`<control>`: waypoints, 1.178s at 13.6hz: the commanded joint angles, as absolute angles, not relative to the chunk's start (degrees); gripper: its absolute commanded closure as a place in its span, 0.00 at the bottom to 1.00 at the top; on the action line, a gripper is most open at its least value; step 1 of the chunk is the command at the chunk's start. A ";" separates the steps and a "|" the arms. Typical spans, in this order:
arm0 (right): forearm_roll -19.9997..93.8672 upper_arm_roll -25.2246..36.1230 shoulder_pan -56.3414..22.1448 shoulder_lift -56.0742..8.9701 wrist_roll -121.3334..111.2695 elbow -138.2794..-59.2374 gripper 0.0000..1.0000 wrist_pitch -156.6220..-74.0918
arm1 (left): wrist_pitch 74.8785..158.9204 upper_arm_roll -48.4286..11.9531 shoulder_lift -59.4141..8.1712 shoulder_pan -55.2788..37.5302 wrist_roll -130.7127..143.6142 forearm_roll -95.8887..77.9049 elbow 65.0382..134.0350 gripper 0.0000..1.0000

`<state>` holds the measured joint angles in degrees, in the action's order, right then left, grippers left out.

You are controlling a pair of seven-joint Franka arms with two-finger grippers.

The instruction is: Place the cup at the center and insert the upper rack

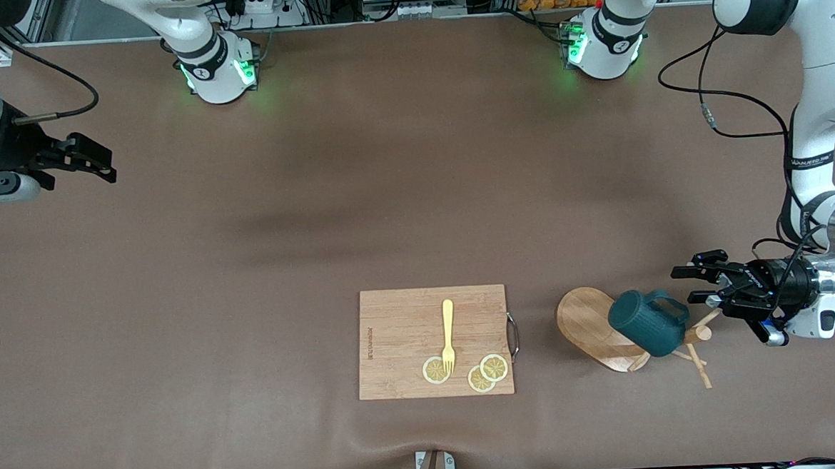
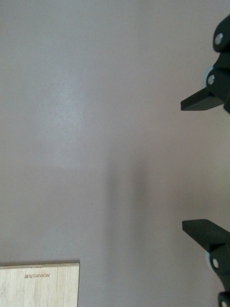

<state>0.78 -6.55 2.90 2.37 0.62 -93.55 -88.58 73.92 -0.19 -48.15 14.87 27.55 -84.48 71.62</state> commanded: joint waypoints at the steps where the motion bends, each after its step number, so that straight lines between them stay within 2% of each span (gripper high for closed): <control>1: 1.14 -6.86 3.60 3.16 0.53 -93.87 0.00 -88.15 | 72.86 -0.88 -45.80 15.73 30.58 -85.34 71.72 0.00; 8: 1.14 -6.86 3.69 3.16 0.53 -93.87 0.00 -88.15 | 72.51 -0.09 -36.31 14.86 33.84 -78.68 71.81 0.00; 11: 1.14 -6.86 3.78 3.25 0.53 -93.87 0.00 -88.15 | 72.77 -0.18 -35.69 14.07 33.84 -77.18 71.81 0.00; 16: 1.14 -6.86 3.78 3.25 0.53 -93.87 0.00 -88.07 | 78.38 0.09 -31.56 11.61 33.84 -66.82 71.72 0.00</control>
